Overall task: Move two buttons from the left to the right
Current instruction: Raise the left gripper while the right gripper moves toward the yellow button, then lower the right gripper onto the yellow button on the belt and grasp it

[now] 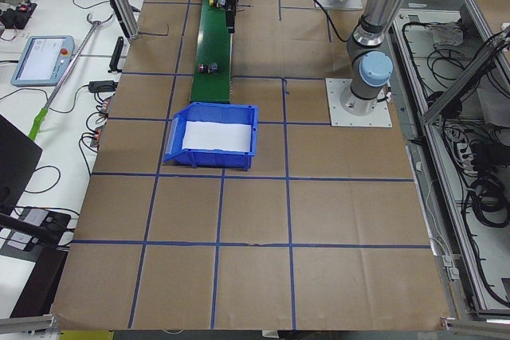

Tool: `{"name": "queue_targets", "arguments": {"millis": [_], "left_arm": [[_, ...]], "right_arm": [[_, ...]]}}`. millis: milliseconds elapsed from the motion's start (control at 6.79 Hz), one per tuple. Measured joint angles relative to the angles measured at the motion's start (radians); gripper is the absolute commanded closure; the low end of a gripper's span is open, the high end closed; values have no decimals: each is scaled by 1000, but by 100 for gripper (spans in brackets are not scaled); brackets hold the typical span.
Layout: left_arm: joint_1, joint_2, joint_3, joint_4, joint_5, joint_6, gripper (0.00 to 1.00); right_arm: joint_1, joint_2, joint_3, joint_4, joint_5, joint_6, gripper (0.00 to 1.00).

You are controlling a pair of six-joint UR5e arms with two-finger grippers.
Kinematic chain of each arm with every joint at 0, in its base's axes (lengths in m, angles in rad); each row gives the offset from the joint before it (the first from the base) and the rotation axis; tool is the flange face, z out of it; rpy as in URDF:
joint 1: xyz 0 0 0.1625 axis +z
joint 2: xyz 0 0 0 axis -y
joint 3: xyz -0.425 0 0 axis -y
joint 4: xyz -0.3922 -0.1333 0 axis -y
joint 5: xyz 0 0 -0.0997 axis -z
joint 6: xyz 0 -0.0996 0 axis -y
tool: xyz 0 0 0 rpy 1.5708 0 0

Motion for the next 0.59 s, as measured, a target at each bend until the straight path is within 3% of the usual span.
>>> {"name": "queue_targets", "arguments": {"millis": [589], "left_arm": [[-21, -1, -6, -1, 2, -12, 0]], "right_arm": [[-16, 185, 31, -198, -35, 7, 0]]}}
